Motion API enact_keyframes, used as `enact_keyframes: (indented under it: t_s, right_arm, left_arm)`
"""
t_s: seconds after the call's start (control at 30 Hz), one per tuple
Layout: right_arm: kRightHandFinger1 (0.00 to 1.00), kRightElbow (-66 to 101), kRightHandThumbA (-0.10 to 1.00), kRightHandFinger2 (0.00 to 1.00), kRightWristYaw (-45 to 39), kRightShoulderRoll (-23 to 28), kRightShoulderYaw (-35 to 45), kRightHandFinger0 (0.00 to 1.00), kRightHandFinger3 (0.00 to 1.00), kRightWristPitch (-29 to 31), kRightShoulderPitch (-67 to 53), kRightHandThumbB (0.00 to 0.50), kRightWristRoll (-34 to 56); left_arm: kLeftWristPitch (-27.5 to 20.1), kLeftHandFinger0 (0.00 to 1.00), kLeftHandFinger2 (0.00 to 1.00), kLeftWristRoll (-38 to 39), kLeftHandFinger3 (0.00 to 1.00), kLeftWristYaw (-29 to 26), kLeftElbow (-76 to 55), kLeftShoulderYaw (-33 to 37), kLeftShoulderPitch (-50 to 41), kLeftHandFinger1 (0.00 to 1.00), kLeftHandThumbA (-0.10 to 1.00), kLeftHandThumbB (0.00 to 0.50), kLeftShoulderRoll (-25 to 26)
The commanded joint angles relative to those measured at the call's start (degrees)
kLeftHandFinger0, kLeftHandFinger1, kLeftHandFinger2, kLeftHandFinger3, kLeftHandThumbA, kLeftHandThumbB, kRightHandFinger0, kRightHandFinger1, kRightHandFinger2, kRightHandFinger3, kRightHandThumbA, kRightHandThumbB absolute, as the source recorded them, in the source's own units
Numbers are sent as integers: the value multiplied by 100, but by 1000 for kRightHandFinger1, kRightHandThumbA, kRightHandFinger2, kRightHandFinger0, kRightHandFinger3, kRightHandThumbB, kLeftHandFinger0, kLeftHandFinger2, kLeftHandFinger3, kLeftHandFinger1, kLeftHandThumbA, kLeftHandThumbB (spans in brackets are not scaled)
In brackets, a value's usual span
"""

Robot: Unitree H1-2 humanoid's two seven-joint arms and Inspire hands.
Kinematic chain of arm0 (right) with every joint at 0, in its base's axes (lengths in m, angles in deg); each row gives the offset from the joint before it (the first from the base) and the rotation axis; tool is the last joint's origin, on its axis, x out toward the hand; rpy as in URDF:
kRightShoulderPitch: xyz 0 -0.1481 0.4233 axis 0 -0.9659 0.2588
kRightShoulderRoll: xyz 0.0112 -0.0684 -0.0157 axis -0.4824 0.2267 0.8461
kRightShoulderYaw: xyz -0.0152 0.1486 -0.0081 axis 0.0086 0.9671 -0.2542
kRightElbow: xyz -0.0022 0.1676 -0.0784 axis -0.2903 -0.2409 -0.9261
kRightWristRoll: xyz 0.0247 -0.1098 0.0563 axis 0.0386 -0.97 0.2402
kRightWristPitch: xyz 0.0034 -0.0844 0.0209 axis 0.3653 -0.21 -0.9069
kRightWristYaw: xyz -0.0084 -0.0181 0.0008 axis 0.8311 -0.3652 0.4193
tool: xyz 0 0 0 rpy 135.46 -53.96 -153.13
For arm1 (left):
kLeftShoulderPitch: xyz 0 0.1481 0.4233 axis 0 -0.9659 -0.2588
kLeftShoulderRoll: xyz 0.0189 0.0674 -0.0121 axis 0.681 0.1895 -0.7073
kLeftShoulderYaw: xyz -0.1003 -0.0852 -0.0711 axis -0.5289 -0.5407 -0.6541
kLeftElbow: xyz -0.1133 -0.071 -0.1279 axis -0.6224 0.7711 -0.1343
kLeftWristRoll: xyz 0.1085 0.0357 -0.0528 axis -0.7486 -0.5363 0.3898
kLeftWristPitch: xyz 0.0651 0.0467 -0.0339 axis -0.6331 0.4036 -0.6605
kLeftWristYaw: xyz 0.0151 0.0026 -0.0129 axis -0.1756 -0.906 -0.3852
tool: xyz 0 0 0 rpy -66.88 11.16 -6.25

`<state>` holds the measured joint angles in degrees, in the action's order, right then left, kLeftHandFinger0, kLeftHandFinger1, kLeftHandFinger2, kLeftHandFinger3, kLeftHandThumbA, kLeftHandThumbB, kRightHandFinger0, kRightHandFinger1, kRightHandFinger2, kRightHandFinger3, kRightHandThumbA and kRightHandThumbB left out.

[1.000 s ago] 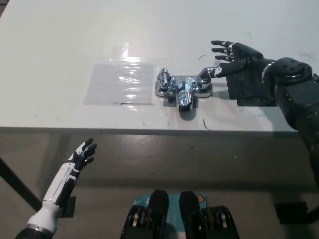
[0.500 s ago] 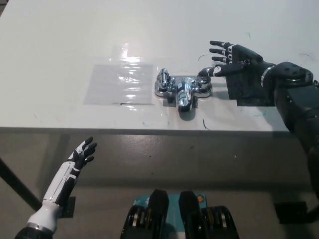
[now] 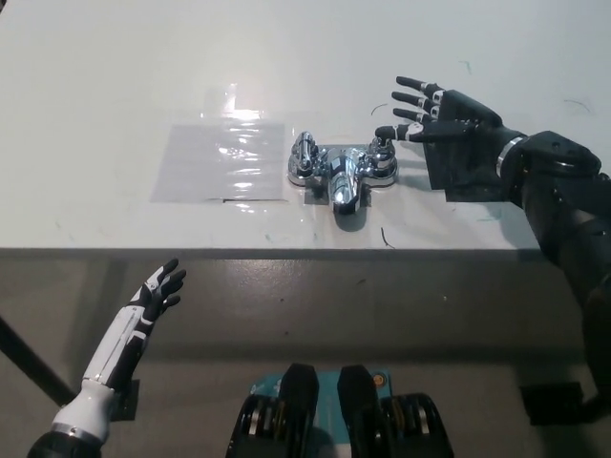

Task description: The faucet is at the center of the desk and the robot turn off the faucet by turning the right faucet handle using the right hand

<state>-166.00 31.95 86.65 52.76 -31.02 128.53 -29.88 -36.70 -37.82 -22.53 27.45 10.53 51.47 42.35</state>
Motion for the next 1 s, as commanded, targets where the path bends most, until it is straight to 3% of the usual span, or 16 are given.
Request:
enact_keyframes:
  t_s: [0.0, 0.33, 0.97]
  right_arm:
    - [1000, 176, 1000, 1000, -513, -228, 33, 1000, 1000, 53, 204, 442, 187]
    - [1000, 526, 1000, 1000, -537, -394, -277, 1000, 1000, 358, 82, 466, -39]
    - [1000, 1634, 1000, 1000, -272, -913, -706, 1000, 1000, 234, -348, 399, -100]
  left_arm:
    - [-225, 1000, 1000, -35, 1000, 48, -114, -2, 95, 1000, 1000, 411, 124]
    - [-141, 1000, 1000, 20, 1000, 57, -136, -24, 95, 1000, 1000, 424, 118]
    - [-182, 1000, 1000, 16, 1000, 55, -174, -29, 93, 1000, 1000, 411, 128]
